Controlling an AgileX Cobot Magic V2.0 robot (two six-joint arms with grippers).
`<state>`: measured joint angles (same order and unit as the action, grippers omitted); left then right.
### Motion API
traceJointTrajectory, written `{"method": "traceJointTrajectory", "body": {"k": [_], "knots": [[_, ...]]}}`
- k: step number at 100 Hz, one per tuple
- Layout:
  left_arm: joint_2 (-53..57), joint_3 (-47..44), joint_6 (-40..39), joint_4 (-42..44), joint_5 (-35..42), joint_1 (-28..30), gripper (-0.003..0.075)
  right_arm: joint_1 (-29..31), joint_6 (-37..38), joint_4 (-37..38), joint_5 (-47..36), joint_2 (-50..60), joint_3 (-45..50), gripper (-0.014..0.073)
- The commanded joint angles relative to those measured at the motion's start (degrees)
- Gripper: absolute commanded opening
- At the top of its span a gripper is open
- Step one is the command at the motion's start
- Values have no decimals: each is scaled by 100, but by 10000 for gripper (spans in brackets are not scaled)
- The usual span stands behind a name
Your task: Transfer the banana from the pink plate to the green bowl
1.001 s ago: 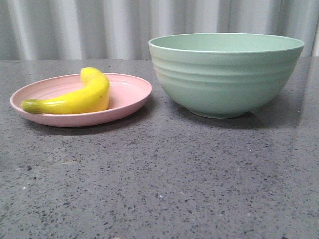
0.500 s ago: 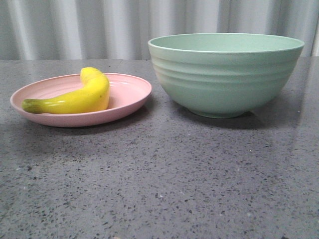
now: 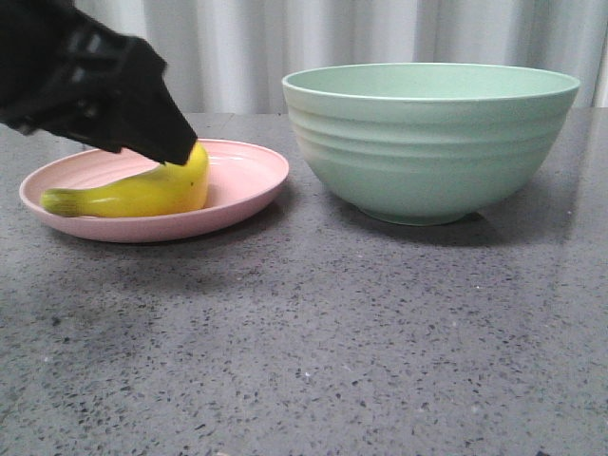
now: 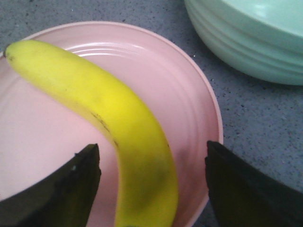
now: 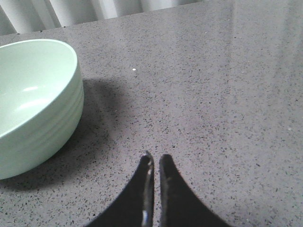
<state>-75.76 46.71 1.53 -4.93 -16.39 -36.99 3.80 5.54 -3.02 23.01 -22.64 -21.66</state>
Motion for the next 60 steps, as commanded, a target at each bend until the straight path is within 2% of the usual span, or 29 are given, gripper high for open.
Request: {"method": "traceJointTrajectory", "body": {"k": [1, 25, 60], "knots": [[-102, 299, -48, -8, 377, -39, 438, 34, -16, 7, -456, -84, -155, -48], [-623, 429, -48, -8, 555, -39, 438, 34, -16, -2, -456, -84, -155, -48], [-762, 429, -48, 127, 592, -39, 438, 34, -16, -2, -456, -84, -155, -48]]}}
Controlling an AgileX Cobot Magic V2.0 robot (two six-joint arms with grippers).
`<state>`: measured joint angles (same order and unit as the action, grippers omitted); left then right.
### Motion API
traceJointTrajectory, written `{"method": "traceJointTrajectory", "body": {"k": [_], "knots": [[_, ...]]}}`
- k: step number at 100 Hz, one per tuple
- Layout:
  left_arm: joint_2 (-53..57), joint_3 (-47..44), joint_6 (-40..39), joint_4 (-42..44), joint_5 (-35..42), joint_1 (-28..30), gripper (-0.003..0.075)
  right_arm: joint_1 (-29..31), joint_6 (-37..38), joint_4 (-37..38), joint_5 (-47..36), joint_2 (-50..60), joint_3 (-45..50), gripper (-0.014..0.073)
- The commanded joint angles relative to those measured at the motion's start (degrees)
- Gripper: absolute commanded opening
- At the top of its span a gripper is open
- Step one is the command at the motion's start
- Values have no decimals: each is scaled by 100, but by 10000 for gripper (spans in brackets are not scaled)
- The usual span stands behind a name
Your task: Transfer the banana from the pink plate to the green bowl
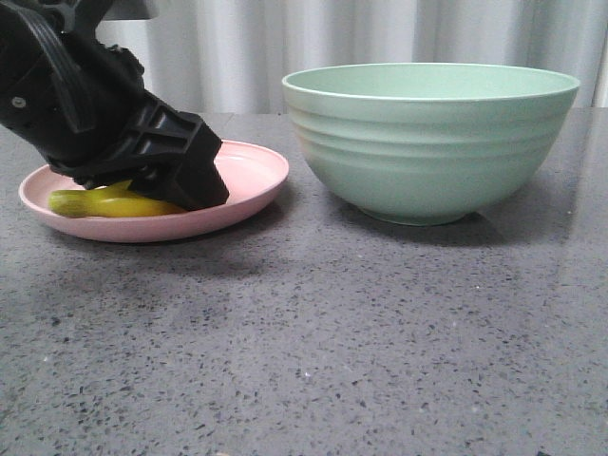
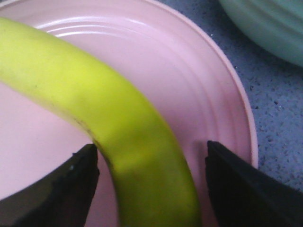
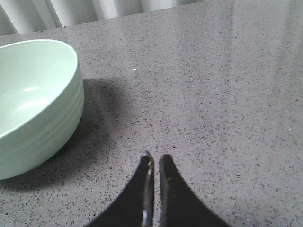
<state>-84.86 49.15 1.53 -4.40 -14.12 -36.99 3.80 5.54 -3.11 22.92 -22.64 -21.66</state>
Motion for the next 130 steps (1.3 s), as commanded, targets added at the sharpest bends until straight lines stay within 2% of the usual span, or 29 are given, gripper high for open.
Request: {"method": "traceJointTrajectory", "body": {"k": [1, 12, 30, 57, 77, 95, 103, 108, 121, 130], "knots": [[148, 185, -48, 89, 365, -39, 438, 34, -16, 7, -447, -84, -155, -48], [148, 185, -48, 100, 365, -39, 420, 34, -16, 7, -447, -84, -155, -48], [148, 185, -48, 100, 365, -39, 295, 34, -16, 7, -773, -84, -155, -48], [148, 185, -48, 100, 365, -39, 158, 24, -16, 75, -563, -84, -166, -48], [271, 185, -48, 100, 365, -39, 147, -102, -24, 105, -245, -111, -386, -48], [679, 185, -48, 100, 353, -39, 147, -311, -29, 144, 413, -423, -784, -44], [923, 185, -48, 100, 316, -39, 147, -438, -29, 156, 704, -650, -1007, -5], [1072, 185, -48, 100, 288, -60, 148, -535, -29, 156, 924, -808, -1142, 48], [1405, 185, -37, 100, 263, -340, 148, -834, -29, 144, 1262, -1227, -1484, 283], [1567, 185, -37, 100, 263, -643, 148, -1061, -29, 144, 1294, -1464, -1679, 390]]}}
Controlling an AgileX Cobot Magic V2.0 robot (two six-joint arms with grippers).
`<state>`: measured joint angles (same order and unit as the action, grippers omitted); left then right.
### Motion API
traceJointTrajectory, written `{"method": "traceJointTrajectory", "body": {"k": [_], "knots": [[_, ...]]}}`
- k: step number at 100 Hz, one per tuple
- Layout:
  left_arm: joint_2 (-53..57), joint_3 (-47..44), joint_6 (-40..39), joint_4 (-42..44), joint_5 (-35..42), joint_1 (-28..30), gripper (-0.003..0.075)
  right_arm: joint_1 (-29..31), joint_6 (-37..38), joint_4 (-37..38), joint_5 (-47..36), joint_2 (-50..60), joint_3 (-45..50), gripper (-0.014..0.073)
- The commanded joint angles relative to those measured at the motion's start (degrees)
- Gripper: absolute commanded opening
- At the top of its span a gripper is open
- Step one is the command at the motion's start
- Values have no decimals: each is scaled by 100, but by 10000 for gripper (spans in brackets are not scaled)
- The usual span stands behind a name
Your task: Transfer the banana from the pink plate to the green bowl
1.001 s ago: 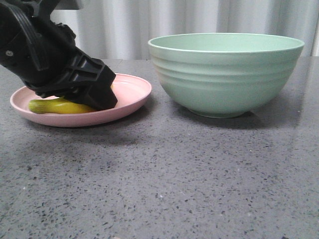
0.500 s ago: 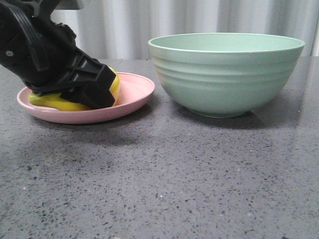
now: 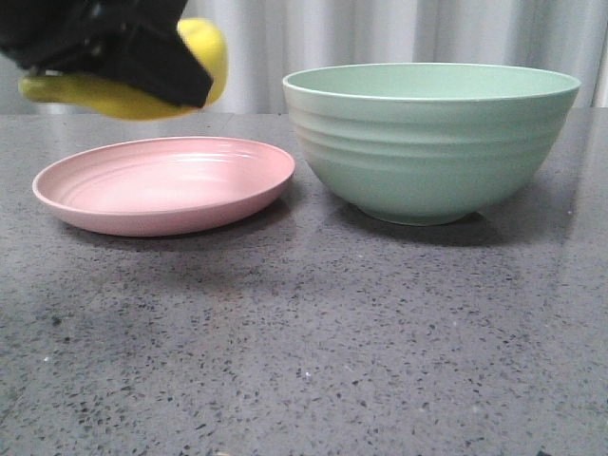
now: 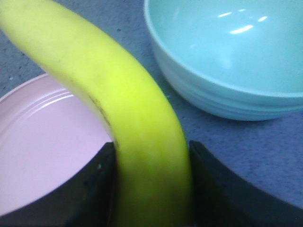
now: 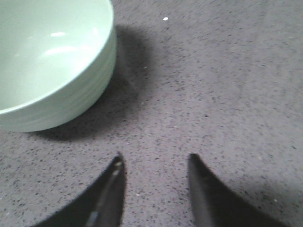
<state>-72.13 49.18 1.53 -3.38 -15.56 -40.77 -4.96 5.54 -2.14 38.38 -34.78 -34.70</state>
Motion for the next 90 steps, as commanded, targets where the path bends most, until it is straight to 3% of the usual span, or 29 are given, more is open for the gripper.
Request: {"method": "traceJointTrajectory", "body": {"k": [1, 49, 76, 90], "knots": [[294, 182, -37, -2, 407, -290, 148, -203, -29, 36, -239, -265, -410, 401], [385, 182, -37, -12, 440, -1754, 148, -1213, -29, -1782, 11, -1250, -1618, 426], [286, 182, -37, -25, 449, -2137, 148, -1318, -29, -2901, -62, -1958, -1869, 421], [172, 182, -37, -25, 547, -2332, 148, -1318, -29, -3046, -148, -2232, -2052, 421]]}}
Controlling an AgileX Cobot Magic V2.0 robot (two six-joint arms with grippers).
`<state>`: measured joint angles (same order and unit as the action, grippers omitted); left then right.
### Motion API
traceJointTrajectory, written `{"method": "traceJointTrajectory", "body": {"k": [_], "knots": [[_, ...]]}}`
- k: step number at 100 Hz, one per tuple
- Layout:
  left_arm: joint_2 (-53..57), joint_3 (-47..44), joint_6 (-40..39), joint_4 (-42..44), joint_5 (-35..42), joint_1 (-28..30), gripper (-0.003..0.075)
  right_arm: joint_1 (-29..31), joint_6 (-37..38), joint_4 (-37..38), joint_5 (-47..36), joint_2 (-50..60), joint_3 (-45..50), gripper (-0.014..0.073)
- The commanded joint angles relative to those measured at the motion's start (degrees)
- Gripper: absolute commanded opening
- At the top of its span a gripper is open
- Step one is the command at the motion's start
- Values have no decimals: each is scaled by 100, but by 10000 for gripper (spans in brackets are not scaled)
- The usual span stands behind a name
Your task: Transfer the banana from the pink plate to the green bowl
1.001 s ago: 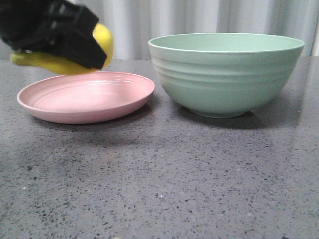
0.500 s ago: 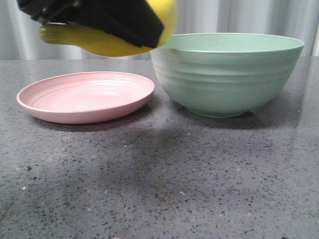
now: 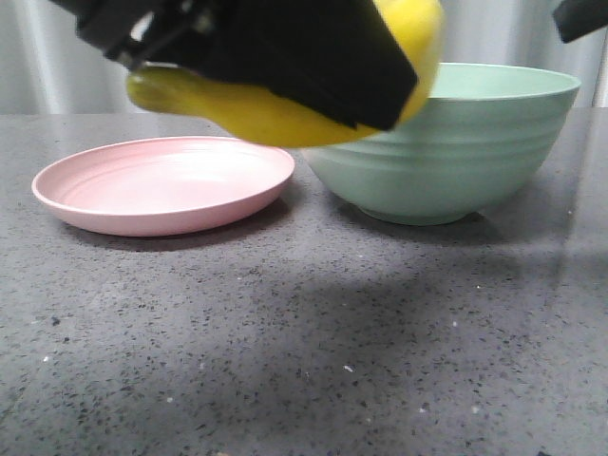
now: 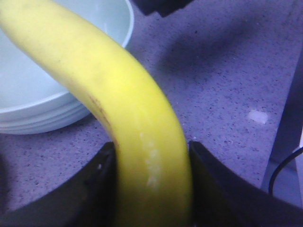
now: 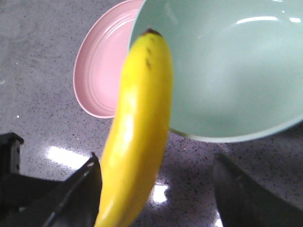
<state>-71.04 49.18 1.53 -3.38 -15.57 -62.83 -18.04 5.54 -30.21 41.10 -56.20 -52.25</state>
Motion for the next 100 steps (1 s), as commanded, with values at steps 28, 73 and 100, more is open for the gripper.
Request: {"method": "traceJointTrajectory", "body": {"k": [28, 73, 100], "knots": [[10, 182, -37, -25, 804, -236, 147, -11, -29, -294, -651, -505, -376, 421], [10, 182, -37, -25, 860, -236, 147, -11, -179, -728, -898, -996, -385, 421], [10, 182, -37, -25, 860, -236, 148, -11, -281, -728, -934, -1011, -385, 421]]}}
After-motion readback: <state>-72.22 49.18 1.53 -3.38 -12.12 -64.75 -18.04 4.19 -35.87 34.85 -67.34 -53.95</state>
